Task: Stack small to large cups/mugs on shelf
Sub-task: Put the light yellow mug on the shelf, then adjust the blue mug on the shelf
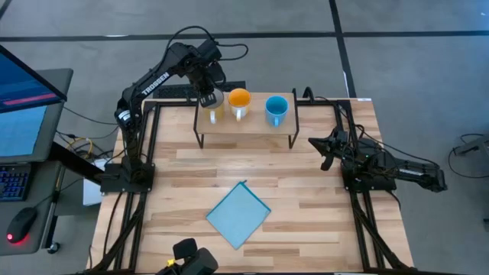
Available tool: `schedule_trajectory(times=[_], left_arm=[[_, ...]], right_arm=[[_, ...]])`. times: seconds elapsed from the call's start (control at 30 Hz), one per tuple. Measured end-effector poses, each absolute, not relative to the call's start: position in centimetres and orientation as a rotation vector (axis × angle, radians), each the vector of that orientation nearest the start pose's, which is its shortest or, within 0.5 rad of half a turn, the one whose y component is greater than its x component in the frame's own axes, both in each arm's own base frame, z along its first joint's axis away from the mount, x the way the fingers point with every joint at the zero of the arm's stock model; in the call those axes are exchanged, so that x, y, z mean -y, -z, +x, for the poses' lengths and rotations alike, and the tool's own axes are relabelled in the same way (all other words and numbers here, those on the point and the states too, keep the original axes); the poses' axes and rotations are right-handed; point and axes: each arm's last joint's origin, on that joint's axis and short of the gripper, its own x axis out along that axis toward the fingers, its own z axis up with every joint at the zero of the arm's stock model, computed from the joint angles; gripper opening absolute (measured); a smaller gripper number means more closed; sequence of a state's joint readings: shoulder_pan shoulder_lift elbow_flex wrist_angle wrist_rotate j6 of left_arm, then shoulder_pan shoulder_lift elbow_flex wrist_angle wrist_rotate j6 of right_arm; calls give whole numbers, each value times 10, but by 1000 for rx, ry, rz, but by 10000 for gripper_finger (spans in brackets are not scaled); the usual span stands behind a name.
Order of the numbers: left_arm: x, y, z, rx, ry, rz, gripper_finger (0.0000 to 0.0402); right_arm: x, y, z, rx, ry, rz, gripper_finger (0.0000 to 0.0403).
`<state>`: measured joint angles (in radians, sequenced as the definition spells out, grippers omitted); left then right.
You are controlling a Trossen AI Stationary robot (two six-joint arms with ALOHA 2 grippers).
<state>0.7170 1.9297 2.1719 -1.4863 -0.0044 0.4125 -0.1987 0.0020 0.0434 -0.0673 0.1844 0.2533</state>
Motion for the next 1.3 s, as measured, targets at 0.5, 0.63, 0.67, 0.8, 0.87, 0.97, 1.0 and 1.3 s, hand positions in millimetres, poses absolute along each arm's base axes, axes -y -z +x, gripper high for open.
schedule_trajectory(times=[0.5,0.63,0.67,0.8,0.87,0.97,1.0,1.3], left_arm=[[-241,-376,277,-1267,-350,-110,84],[-241,-376,277,-1269,-349,-112,121],[-241,-376,277,-1269,-349,-112,130],[-241,-376,277,-1267,-347,-105,156],[-241,-376,277,-1269,-351,-98,164],[-241,-376,277,-1273,-357,-95,168],[-241,-376,277,-1274,-359,-94,169],[-241,-376,277,-1278,-346,-75,169]], right_arm=[[24,-172,92,23,384,250,21],[24,-172,92,23,384,250,21],[24,-172,92,23,384,250,21],[24,-172,92,23,384,250,21],[24,-172,92,23,384,250,21],[24,-172,92,23,384,250,21],[24,-172,92,22,384,250,21],[24,-172,92,23,384,250,21]])
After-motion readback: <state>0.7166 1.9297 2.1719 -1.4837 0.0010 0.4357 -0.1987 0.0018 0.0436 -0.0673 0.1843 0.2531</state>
